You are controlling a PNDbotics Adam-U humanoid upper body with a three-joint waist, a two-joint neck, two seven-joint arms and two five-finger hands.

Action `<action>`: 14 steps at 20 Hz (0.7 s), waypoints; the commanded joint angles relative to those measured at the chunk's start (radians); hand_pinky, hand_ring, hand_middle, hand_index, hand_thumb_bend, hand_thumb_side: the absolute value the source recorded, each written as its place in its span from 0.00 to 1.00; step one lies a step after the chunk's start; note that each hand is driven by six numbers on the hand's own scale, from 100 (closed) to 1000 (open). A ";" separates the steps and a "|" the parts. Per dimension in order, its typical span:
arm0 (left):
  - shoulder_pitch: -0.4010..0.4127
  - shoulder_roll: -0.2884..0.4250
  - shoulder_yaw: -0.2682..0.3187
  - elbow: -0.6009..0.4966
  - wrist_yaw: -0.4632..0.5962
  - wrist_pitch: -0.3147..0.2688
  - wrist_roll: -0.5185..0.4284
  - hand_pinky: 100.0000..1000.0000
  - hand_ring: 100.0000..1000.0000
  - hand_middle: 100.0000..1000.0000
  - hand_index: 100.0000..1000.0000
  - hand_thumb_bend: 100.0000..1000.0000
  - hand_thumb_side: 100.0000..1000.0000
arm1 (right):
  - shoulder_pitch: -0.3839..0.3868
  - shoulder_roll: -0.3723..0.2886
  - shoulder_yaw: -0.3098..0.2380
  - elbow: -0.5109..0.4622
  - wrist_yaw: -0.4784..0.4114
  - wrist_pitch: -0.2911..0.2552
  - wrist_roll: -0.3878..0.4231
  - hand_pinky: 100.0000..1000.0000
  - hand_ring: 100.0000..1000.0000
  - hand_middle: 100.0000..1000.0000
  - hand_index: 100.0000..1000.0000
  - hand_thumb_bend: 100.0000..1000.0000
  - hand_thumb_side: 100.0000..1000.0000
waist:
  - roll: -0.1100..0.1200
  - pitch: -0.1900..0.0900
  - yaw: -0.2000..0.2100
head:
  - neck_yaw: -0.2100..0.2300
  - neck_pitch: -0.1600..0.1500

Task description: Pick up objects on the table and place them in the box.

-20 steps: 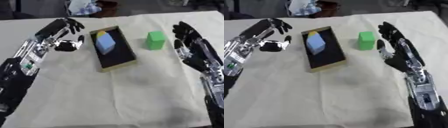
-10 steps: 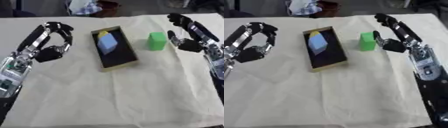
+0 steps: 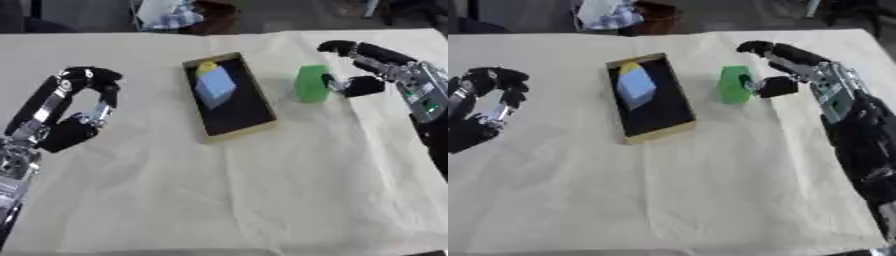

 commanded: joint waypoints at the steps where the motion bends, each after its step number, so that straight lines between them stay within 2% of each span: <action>1: -0.002 0.007 0.017 -0.023 0.002 -0.004 -0.007 0.77 0.54 0.55 0.75 0.00 0.62 | -0.040 -0.001 -0.006 0.044 0.115 -0.013 -0.034 0.91 0.99 1.00 1.00 0.00 0.49 | -0.011 -0.032 0.000 | -0.003 0.005; 8: 0.010 -0.005 0.013 -0.020 0.000 -0.008 -0.016 0.77 0.54 0.55 0.75 0.00 0.64 | -0.072 0.033 -0.023 0.118 0.256 -0.014 -0.094 0.91 0.99 1.00 1.00 0.00 0.47 | -0.010 -0.031 0.002 | -0.006 0.005; 12: 0.013 -0.011 0.012 -0.019 0.001 -0.008 -0.017 0.77 0.54 0.55 0.75 0.00 0.65 | -0.085 0.051 -0.037 0.139 0.307 0.003 -0.126 0.91 0.98 1.00 1.00 0.00 0.36 | -0.009 -0.030 0.004 | -0.009 0.005; 14: 0.013 -0.012 0.011 -0.018 0.000 -0.009 -0.018 0.77 0.54 0.55 0.75 0.00 0.65 | -0.090 0.057 -0.045 0.146 0.326 0.013 -0.146 0.91 0.98 1.00 1.00 0.00 0.35 | -0.008 -0.030 0.005 | -0.010 0.005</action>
